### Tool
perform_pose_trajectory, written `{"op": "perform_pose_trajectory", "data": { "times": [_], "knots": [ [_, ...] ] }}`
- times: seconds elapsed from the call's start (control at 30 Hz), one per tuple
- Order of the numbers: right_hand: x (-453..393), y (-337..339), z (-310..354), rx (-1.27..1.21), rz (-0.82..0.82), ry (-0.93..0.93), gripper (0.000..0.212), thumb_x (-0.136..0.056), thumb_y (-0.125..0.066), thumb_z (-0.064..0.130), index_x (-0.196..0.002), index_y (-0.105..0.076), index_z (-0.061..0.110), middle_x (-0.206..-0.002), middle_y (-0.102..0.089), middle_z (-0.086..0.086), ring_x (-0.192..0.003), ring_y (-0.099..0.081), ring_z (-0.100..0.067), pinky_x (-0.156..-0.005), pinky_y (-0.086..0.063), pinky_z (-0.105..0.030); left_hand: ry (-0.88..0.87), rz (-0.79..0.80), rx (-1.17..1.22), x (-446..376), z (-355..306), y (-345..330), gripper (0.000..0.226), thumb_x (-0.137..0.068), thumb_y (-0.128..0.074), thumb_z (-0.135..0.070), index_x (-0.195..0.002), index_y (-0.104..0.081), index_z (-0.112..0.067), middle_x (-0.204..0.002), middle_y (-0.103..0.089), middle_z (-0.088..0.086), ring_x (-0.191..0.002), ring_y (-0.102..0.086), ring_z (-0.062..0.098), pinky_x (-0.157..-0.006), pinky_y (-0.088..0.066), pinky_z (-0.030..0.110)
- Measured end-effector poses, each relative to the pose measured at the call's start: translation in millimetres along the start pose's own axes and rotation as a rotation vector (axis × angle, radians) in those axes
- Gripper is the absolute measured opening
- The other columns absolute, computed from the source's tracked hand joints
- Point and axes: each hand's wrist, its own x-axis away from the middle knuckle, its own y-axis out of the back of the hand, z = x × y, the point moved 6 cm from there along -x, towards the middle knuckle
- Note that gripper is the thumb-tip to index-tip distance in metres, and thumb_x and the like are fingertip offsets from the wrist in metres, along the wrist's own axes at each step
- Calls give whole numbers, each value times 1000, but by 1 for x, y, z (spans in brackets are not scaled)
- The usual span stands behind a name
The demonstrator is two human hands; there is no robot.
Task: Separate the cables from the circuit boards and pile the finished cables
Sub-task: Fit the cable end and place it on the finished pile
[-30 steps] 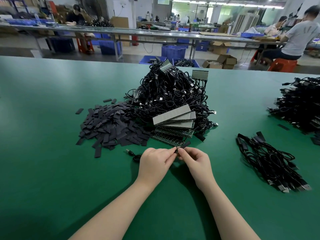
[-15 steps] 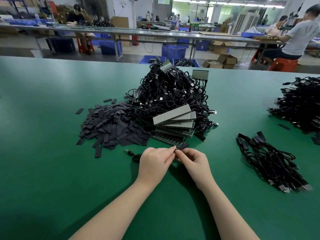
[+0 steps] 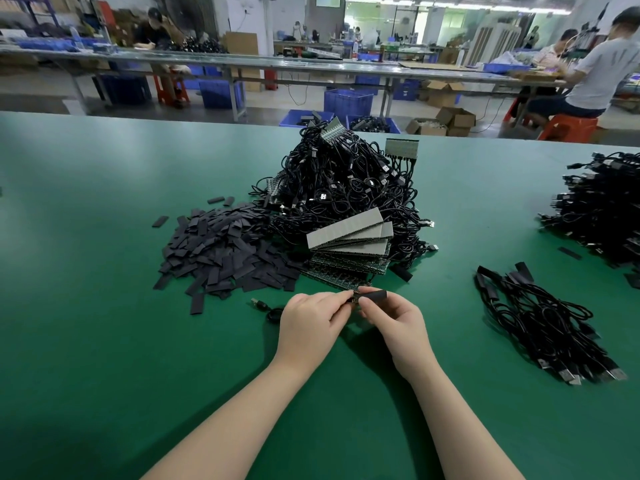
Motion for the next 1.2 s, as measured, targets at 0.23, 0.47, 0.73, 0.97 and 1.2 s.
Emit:
{"op": "perform_pose_trajectory", "data": {
  "times": [0.23, 0.47, 0.73, 0.97, 1.2],
  "knots": [
    [0, 2, 1, 8, -13, 3, 18, -89, -72, 8, -85, -80, 24, -75, -75, 5, -68, -66, -2, -67, -50, -13, -37, 17, -17, 1, -2, -1, 16, -83, -68, -23, -96, -78, -20, -82, -74, -10, -72, -66, 8, -68, -38, 20],
    [-1, 0, 0, 113, -5, 4, 14, -88, -75, 15, -88, -80, 29, -87, -78, -1, -80, -69, -7, -74, -54, -18, -48, 53, -14, 1, -3, -2, 18, -86, -66, -22, -100, -77, -20, -81, -73, -11, -72, -64, 7, -68, -33, 18],
    [-2, -5, 1, 43, 46, 33, 21, -86, -72, -2, -105, -73, 9, -105, -76, 6, -85, -69, -4, -77, -54, -17, 69, -1, 24, -1, 1, 5, 17, -79, -75, -18, -96, -77, -17, -88, -75, -5, -76, -68, 12, -72, -48, 28],
    [-2, 0, -3, 26, 25, 46, 21, -89, -70, -2, -104, -72, 11, -92, -77, 6, -84, -68, -7, -77, -53, -19, 76, 28, 31, -2, 1, 3, 19, -80, -77, -17, -99, -77, -20, -90, -75, -7, -79, -68, 11, -72, -50, 30],
    [-2, 2, -4, -44, 10, 20, 17, -88, -71, 0, -98, -75, 14, -83, -74, 2, -76, -68, -10, -72, -56, -21, 67, 11, 43, -1, 0, 5, 20, -81, -77, -20, -101, -76, -23, -90, -75, -9, -78, -65, 6, -72, -48, 27]
  ]
}}
